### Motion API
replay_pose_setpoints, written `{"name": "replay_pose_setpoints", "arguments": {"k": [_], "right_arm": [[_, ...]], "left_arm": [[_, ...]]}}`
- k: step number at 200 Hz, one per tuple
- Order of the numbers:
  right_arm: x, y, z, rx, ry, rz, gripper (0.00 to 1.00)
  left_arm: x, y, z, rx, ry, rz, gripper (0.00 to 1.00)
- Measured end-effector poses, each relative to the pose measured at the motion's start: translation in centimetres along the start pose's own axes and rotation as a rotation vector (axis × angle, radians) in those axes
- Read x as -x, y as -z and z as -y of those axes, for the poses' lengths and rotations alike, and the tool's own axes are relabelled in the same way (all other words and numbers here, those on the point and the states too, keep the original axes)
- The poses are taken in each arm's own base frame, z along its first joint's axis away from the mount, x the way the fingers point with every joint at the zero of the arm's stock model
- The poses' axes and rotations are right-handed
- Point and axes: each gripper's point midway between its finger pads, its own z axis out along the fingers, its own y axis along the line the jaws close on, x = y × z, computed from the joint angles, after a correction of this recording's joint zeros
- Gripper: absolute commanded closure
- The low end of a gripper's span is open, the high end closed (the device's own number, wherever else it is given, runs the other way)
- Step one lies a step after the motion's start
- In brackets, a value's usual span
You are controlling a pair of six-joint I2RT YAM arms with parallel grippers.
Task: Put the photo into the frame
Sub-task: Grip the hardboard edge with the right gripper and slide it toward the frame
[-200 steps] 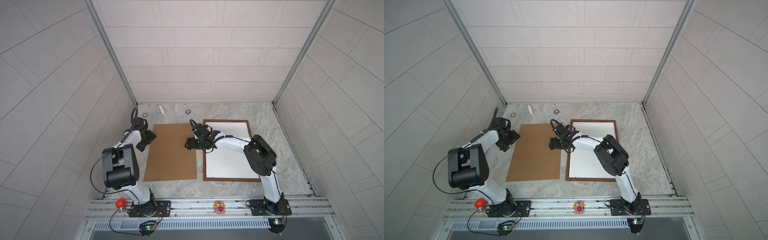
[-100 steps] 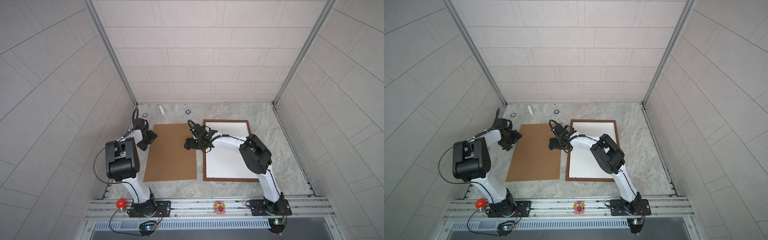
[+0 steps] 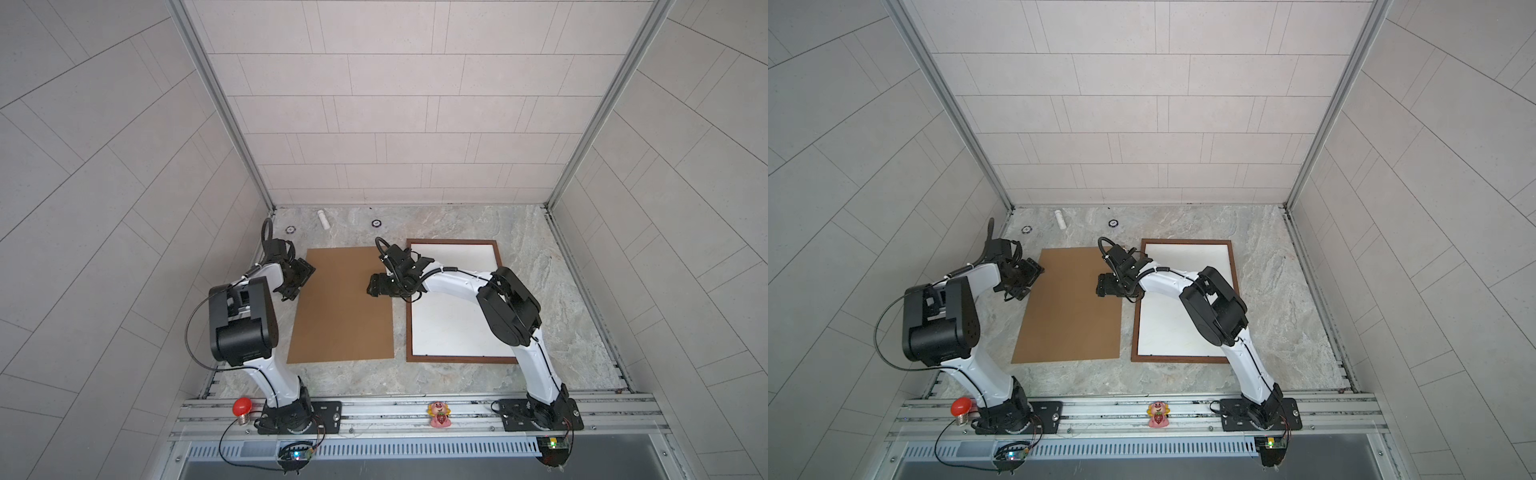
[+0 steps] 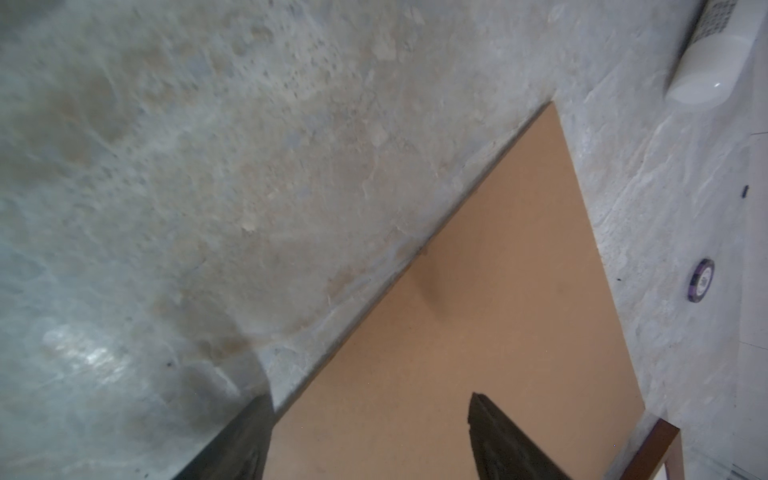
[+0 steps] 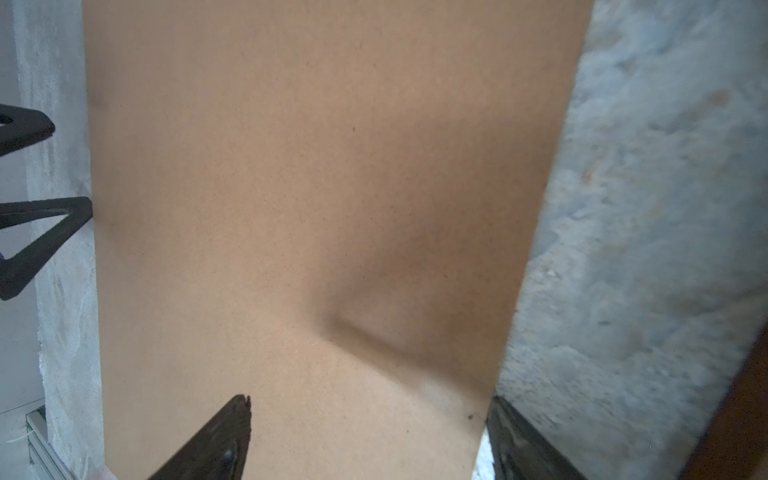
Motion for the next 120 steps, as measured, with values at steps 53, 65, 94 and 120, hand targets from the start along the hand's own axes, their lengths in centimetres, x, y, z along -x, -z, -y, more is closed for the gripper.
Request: {"name": "replay_pose_setpoints", "arguments": {"k": [53,65,94,120], "right_arm": [[0.1,0.3,-0.4,0.037,-0.04,-0.027,0.15],[0.1,0.4,-0.6,0.046,-0.047,-0.039,0.15],[-0.1,0.8,-1.3,0.075,-0.064,-0.065,0.16],[-0.4,0.8,-1.7,0.101,-0.086,-0.092,0.16]], "left_arm": [[-0.6,0.8,-1.1,-0.012,0.026,-0.001,0.21],[-0.6,0.9,-1.3,-0.015,0.033,-0.003,0.21],[-0.4,1.1,-1.9,-0.019,0.045,0.01,0.21],[-0.1,1.2,-2.2,-0.021,0.054,0.017,0.21]]}}
